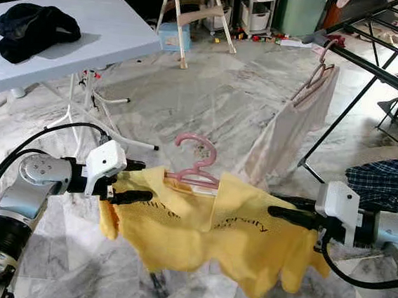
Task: Hang hanger
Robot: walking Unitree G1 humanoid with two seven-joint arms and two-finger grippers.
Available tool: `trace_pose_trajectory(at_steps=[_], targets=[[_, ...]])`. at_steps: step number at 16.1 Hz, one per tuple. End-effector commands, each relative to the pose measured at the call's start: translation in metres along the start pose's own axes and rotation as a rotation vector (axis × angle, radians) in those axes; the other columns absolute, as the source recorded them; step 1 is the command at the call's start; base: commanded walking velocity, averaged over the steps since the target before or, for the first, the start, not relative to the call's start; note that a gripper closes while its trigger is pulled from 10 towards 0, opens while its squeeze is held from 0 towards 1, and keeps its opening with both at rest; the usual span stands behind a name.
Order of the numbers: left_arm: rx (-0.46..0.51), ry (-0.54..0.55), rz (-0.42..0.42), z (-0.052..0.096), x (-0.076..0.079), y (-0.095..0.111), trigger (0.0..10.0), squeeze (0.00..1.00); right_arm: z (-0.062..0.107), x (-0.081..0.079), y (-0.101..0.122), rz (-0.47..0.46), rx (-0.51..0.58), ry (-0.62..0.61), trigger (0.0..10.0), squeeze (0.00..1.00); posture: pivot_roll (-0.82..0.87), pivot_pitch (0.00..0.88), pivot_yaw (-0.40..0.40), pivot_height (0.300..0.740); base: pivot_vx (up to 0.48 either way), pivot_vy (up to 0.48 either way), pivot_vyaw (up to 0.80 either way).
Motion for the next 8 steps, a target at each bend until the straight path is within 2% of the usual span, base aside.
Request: trace_pose_trajectory(at_steps=[1,8], targets=[[0.011,-0.013,-0.002,0.0022,0.0003,0.0062,0.0,0.0,0.0026,0.0078,0.0097,0.03,0.037,-0.026,10.0,0.0,-0.13,0.094,0.092,0.74,0.0,0.0,0.0],[0.047,-0.043,0.016,0.0029,0.0042,0.0103,0.0,0.0,-0.0001,0.0024,0.0075,0.012,0.035,-0.01,10.0,0.0,-0.13,0.098,0.087,0.74,0.0,0.0,0.0]])
Point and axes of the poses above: a point about 5 cm out from each wrist's last joint towards the gripper, its own z axis pointing back from the gripper into the wrist, its own y axis along the axis of the wrist's last joint, x = y × z, the point moved 3 cm from there along -z, pointing out of the wrist towards the gripper, and after that the axes turned 14 degrees about z, right-handed, at the moved point
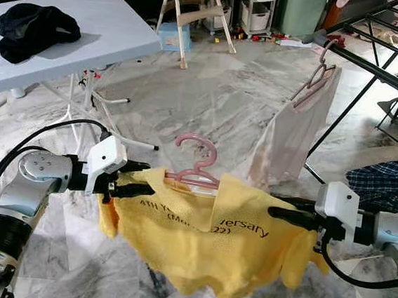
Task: Hang hanger
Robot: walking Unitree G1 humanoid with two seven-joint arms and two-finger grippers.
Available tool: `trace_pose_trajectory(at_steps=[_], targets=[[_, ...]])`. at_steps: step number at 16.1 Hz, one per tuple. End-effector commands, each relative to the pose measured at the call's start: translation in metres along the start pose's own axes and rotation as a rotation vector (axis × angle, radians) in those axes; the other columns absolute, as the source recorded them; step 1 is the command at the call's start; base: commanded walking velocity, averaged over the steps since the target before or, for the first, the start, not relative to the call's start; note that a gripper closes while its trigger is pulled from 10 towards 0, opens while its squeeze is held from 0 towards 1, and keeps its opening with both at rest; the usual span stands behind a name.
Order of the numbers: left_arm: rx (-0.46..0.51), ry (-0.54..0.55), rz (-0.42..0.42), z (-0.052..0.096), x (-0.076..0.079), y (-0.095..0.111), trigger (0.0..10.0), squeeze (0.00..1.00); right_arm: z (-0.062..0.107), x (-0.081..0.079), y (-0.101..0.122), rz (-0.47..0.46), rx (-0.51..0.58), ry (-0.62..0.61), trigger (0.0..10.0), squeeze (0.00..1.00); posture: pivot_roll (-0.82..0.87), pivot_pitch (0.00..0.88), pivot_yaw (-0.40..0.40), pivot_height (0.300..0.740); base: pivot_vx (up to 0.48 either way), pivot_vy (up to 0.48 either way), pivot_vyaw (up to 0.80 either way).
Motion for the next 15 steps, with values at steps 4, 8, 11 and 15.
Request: trace_pose_trajectory(at_steps=[4,8,11,15], targets=[[0.007,-0.026,0.021,0.003,0.004,0.0,0.0,0.0,0.0,0.004,0.008,0.02,0.035,-0.016,10.0,0.0,-0.13,0.097,0.09,0.74,0.0,0.0,0.0],[0.0,-0.044,0.031,0.004,0.006,-0.001,0.0,0.0,-0.001,0.005,0.008,0.018,0.035,-0.022,10.0,0.0,-0.13,0.097,0.091,0.74,0.0,0.0,0.0],[-0.011,-0.054,0.035,0.004,0.008,-0.002,0.0,0.0,-0.002,0.005,0.008,0.017,0.036,-0.025,10.0,0.0,-0.13,0.095,0.089,0.74,0.0,0.0,0.0],[-0.053,-0.076,0.037,0.005,0.012,-0.009,0.0,0.0,-0.001,0.009,0.007,0.019,0.031,-0.047,10.0,0.0,-0.13,0.092,0.089,0.74,0.0,0.0,0.0]])
Point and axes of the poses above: a point about 5 cm out from each wrist's last joint towards the gripper, its own z axis pointing back from the gripper into the wrist, its own y axis along the axis of the wrist's last joint, x = y × z, the point moved 3 cm from there along -z, pointing out of the wrist towards the gripper, and after that the axes turned 14 degrees about z, right-handed, at the moved point
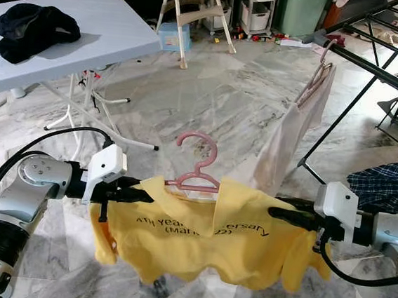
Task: Hang hanger
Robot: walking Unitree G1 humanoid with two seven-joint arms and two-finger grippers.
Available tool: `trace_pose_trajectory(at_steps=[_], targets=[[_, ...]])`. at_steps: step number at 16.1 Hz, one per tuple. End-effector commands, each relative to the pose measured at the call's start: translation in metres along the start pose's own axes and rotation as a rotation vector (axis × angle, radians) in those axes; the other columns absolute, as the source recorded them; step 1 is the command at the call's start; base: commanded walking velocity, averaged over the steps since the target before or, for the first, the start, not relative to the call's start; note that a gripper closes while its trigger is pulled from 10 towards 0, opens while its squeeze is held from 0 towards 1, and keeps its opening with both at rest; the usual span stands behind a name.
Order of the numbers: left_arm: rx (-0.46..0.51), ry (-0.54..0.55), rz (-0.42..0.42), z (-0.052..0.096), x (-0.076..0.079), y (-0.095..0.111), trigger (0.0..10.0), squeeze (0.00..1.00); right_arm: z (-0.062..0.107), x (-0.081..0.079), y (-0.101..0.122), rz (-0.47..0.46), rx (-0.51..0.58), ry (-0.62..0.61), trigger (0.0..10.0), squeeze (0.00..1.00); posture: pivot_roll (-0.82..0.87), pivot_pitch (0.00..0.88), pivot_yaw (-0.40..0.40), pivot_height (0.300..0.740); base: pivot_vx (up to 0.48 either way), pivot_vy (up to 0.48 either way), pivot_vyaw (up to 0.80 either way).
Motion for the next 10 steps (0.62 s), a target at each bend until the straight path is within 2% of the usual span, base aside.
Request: trace_pose_trajectory(at_steps=[1,4,6,7,9,10], targets=[[-0.01,0.014,0.018,0.004,-0.001,-0.003,0.0,0.0,-0.001,0.009,0.009,0.03,0.037,-0.04,10.0,0.0,-0.13,0.092,0.089,0.74,0.0,0.0,0.0],[-0.01,0.008,0.011,0.003,0.0,-0.003,0.0,0.0,-0.004,0.022,0.012,-0.022,0.025,-0.109,10.0,0.0,-0.14,0.086,0.089,0.74,0.0,0.0,0.0],[0.003,0.033,-0.006,0.002,-0.003,-0.001,0.0,0.0,-0.01,0.036,0.023,-0.011,0.076,-0.199,10.0,0.0,-0.14,0.08,0.083,0.74,0.0,0.0,0.0],[0.008,0.047,-0.013,0.002,-0.005,0.0,0.0,0.0,-0.013,0.032,0.024,-0.067,0.104,-0.154,10.0,0.0,-0.14,0.079,0.081,0.74,0.0,0.0,0.0],[0.008,0.062,-0.028,0.003,-0.007,0.0,0.0,0.0,-0.018,0.038,0.033,0.027,0.172,-0.231,10.0,0.0,-0.14,0.077,0.079,0.74,0.0,0.0,0.0],[0.01,0.065,-0.03,0.003,-0.007,0.001,0.0,0.0,-0.022,0.032,0.028,0.067,0.097,-0.154,10.0,0.0,-0.14,0.075,0.076,0.74,0.0,0.0,0.0]])
Point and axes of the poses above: a point about 5 cm out from each wrist's last joint towards the gripper, its own z axis pointing back from the gripper into the wrist, its own y axis along the axis of the wrist's last joint, x = y × z, the point moved 3 cm from there along -z, pointing out of the wrist towards the gripper, and after that the axes turned 14 degrees about z, right-handed, at the moved point
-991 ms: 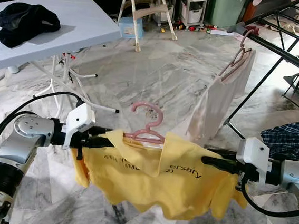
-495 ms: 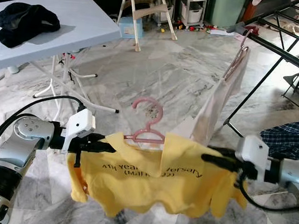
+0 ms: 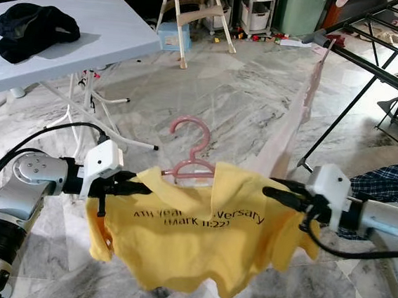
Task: Hang hanger
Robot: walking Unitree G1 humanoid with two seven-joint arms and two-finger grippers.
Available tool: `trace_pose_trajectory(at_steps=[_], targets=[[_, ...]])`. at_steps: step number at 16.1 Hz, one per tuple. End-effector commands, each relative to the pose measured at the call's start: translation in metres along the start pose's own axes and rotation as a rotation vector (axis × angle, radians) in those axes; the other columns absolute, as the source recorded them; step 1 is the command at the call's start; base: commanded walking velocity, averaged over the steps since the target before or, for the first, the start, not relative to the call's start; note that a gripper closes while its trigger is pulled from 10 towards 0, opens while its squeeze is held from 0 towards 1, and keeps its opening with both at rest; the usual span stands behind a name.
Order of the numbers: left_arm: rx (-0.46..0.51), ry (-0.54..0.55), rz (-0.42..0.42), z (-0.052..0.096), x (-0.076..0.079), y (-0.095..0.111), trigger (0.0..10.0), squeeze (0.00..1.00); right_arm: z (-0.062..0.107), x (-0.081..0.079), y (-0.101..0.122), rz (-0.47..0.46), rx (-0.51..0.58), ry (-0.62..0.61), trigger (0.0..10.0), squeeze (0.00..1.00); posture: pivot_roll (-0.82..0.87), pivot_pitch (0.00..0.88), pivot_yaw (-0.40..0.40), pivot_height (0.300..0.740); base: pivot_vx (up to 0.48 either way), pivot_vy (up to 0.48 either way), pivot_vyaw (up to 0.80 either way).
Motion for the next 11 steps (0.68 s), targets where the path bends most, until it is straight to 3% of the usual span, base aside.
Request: trace_pose_trajectory(at_steps=[1,3,6,11], targets=[[-0.008,-0.004,0.006,-0.004,0.001,-0.003,0.0,0.0,-0.008,0.014,0.023,0.008,0.105,-0.003,10.0,1.0,-0.14,0.075,0.076,0.74,0.0,0.0,0.0],[-0.005,-0.002,-0.002,-0.005,0.001,-0.002,0.0,0.0,-0.013,0.021,0.023,-0.025,0.113,-0.037,10.0,1.0,-0.14,0.075,0.076,0.74,0.0,0.0,0.0],[-0.034,-0.001,-0.064,-0.007,-0.004,-0.001,0.0,0.0,-0.031,0.032,0.029,0.074,0.125,-0.037,10.0,1.0,-0.14,0.073,0.076,0.74,0.0,0.0,0.0],[-0.02,0.028,-0.115,-0.007,-0.012,0.01,0.0,0.0,-0.039,0.039,0.036,0.185,0.115,0.068,10.0,1.0,-0.13,0.073,0.072,0.74,0.0,0.0,0.0]])
Point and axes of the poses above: a point about 5 cm out from each wrist's last joint towards the gripper, its own z axis pointing back from the gripper into the wrist, its own y axis along the axis of the wrist's last joint, x = y × z, the point moved 3 cm from there along -z, pointing out of the wrist towards the gripper, and after that the axes turned 14 degrees about z, right-handed, at the moved point
